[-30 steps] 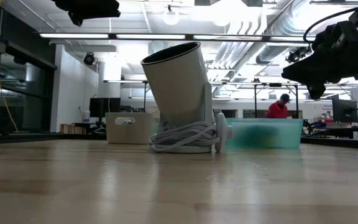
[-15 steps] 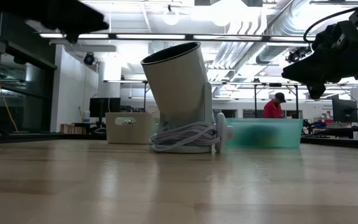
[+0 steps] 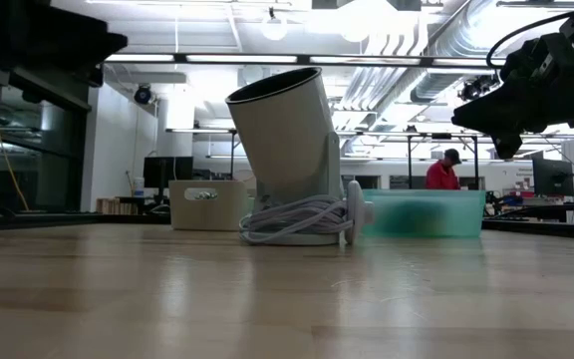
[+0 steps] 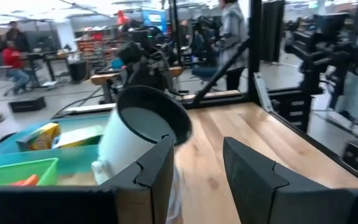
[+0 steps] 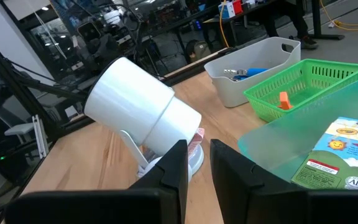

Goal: Pick & Place School Supplies
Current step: Return to Home Position

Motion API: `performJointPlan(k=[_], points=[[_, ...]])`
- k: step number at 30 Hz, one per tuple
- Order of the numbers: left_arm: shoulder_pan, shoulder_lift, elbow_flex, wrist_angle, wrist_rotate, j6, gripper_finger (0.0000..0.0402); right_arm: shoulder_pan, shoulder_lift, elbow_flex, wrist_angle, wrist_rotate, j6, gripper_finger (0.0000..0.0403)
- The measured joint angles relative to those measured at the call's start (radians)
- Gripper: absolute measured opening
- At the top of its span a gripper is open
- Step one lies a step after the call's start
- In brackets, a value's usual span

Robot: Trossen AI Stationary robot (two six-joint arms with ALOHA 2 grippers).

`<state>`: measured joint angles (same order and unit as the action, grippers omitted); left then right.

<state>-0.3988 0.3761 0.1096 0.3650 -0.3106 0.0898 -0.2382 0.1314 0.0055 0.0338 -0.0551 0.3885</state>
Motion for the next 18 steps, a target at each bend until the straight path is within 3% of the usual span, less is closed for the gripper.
performJointPlan(k=[9, 18], points=[[0.000, -0.115, -0.082, 0.017, 0.075, 0.018, 0.0134, 0.000, 0.000, 0.000, 0.000, 0.000, 0.000, 0.0056], [0.000, -0.126, -0.093, -0.024, 0.136, 0.020, 0.0134, 0.000, 0.000, 0.000, 0.000, 0.001, 0.000, 0.0056]])
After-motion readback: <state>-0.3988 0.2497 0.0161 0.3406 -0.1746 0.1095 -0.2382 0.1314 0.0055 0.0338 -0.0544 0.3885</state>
